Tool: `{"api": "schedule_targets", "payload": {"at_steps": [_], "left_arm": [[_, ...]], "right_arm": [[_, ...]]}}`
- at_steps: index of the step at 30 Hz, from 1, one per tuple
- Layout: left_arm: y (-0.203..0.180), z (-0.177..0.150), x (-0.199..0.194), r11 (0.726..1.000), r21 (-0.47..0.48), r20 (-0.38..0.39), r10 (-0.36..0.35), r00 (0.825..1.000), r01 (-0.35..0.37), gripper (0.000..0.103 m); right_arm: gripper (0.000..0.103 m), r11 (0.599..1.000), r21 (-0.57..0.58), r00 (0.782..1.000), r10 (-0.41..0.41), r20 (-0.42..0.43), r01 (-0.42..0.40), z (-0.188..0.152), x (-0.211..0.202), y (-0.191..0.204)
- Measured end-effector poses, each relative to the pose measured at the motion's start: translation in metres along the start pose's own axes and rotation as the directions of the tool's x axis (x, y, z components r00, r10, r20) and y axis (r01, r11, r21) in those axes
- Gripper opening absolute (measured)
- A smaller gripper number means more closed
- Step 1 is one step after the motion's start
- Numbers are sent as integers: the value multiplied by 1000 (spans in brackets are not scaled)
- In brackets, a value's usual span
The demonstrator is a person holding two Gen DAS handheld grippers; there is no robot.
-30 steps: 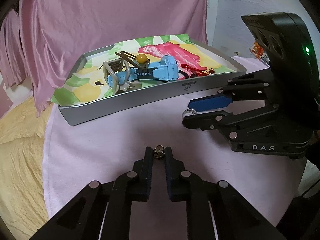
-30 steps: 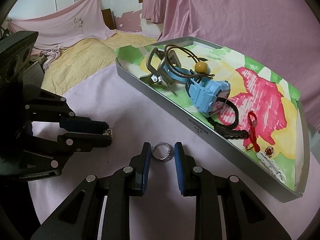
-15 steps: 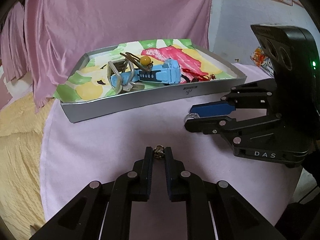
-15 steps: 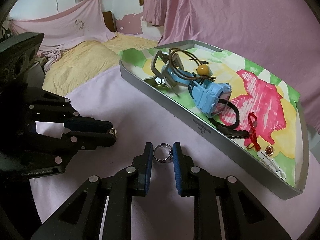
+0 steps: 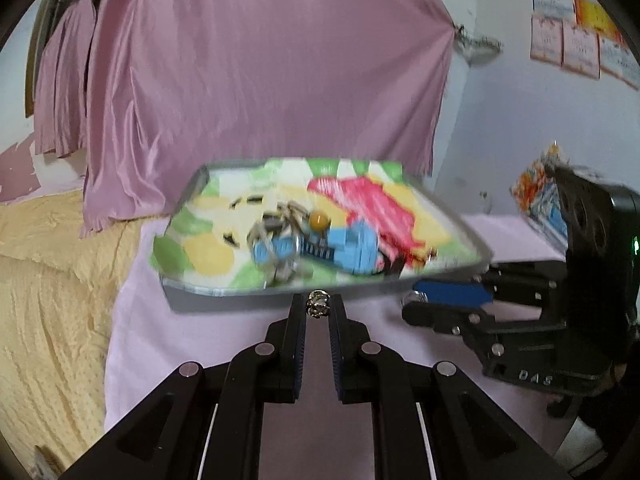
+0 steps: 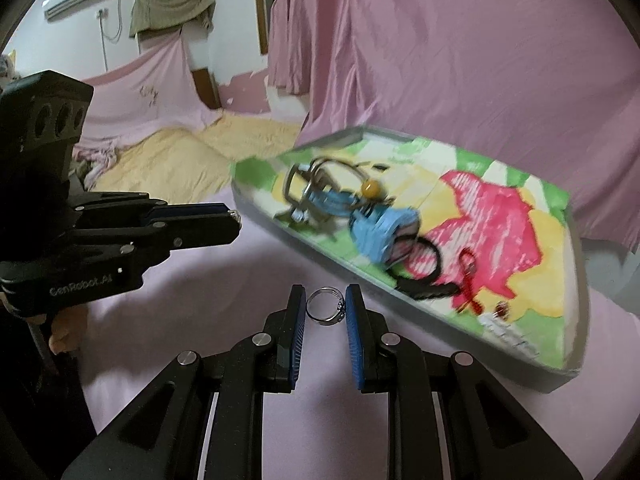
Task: Organize jewelry
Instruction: 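Carry the ring and charm over into the tray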
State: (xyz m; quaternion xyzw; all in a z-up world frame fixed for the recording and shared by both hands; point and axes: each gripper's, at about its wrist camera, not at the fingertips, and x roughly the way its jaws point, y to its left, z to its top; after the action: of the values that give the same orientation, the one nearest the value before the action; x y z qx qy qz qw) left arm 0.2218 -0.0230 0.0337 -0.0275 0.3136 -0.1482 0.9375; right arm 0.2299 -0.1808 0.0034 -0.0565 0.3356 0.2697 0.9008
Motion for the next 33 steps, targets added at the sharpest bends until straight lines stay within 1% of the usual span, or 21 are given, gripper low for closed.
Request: {"api": "schedule_targets", "payload": {"at_steps": [4,8,11,13,17,20,26,33], "left_arm": [[-8,15,5,1000,-14,41,-21,999,22,11],[-18,24,13,999,-18,62,-39,997,41,11],[-24,27,21,999,-33,58,-32,998,34,11],[-27,28,29,998,-55,44,-16,999,19,11],[-28,27,41,996,-84,10,13,1000,-12,11],[-27,26,48,995,-92,-25,35,999,-37,11],[-24,23,56,994,-88,-77,58,995,-65,11],[-22,21,65,993,-90,-119,69,991,-80,11]], "right_arm": [[18,999,23,998,-46,36,45,4,-12,-15],[18,992,58,991,-116,65,113,7,-23,-36],[18,984,94,985,-157,75,150,8,-28,-51],[18,979,126,982,-172,77,161,9,-27,-61],[18,971,169,980,-184,70,170,8,-21,-72],[18,969,189,984,-173,53,160,7,-11,-76],[18,970,197,988,-151,12,146,5,8,-74],[18,971,196,990,-135,-33,139,4,23,-72]]}}
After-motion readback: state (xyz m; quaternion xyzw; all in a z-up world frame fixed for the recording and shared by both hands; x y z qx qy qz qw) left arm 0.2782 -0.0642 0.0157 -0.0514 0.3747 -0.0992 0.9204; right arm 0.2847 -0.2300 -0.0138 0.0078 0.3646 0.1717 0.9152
